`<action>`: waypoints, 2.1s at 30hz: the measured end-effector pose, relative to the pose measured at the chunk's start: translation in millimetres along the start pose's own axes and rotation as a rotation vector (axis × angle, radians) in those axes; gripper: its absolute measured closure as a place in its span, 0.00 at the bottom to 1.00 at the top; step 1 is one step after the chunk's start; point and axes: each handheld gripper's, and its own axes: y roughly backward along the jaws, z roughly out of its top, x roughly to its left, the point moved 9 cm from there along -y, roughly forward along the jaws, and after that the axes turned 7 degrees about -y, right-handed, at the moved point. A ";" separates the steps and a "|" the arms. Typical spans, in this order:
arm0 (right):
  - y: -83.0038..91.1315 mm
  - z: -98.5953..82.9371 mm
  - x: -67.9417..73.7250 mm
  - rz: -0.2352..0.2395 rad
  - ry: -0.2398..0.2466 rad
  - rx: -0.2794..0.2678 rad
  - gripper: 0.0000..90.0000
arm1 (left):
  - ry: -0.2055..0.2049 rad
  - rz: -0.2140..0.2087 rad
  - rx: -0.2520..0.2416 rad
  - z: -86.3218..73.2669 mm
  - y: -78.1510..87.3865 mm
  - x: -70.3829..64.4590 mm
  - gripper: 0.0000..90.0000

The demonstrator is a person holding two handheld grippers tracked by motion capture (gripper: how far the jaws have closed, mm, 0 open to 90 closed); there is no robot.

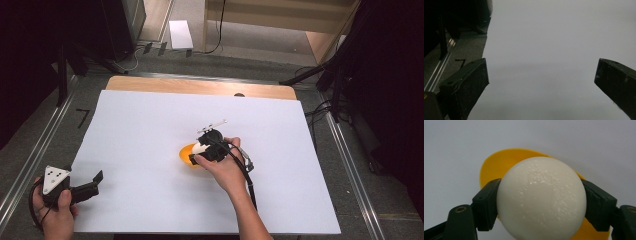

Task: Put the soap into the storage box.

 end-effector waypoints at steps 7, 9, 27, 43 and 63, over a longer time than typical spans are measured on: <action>-6.3 -5.9 -0.1 -0.004 -0.011 0.026 0.26 | -0.001 0.001 -0.001 0.0 -0.1 -0.2 0.00; -5.4 -5.0 -0.2 0.003 -0.017 0.017 0.25 | -0.002 0.002 0.000 0.0 -0.2 -0.2 0.00; 26.3 -1.6 -9.7 0.027 -0.001 -0.048 0.11 | -0.004 0.004 0.002 -0.2 -0.2 -0.3 0.00; 51.9 -17.2 -45.9 0.003 -0.009 -0.076 0.06 | 0.004 0.002 0.001 -0.2 -0.1 0.2 0.00; 70.6 -53.7 -104.5 -0.051 -0.062 -0.115 0.10 | 0.000 0.006 0.010 -0.6 -0.4 0.2 0.00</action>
